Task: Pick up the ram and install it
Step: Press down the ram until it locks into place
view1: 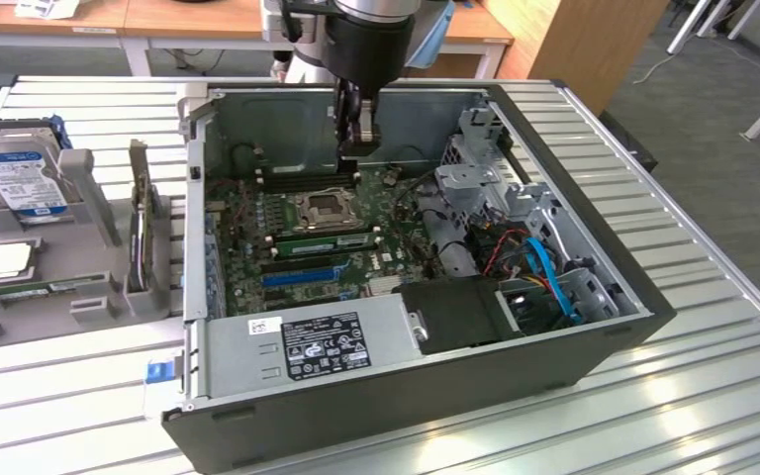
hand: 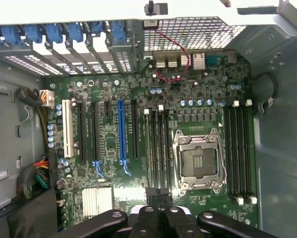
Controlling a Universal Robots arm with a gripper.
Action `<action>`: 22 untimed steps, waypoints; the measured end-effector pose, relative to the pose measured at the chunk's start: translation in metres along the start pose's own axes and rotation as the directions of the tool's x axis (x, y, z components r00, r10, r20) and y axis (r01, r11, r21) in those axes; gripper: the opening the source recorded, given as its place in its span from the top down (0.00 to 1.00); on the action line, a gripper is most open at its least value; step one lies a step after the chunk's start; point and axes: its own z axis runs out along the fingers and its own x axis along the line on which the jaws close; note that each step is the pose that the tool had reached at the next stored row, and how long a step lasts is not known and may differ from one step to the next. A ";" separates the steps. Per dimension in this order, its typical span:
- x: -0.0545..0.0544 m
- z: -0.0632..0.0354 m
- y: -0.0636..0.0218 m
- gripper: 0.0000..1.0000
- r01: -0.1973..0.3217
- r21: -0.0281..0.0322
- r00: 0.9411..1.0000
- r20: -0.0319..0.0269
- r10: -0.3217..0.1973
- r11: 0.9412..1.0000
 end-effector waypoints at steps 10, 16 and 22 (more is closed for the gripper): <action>0.000 0.0002 0.0000 0.90 -0.085 0.001 0.996 0.003 0.085 0.996; 0.000 0.0002 0.0000 0.90 -0.140 0.002 0.990 0.004 0.140 0.990; 0.000 0.0003 0.0000 0.90 -0.196 0.003 0.981 0.006 0.196 0.981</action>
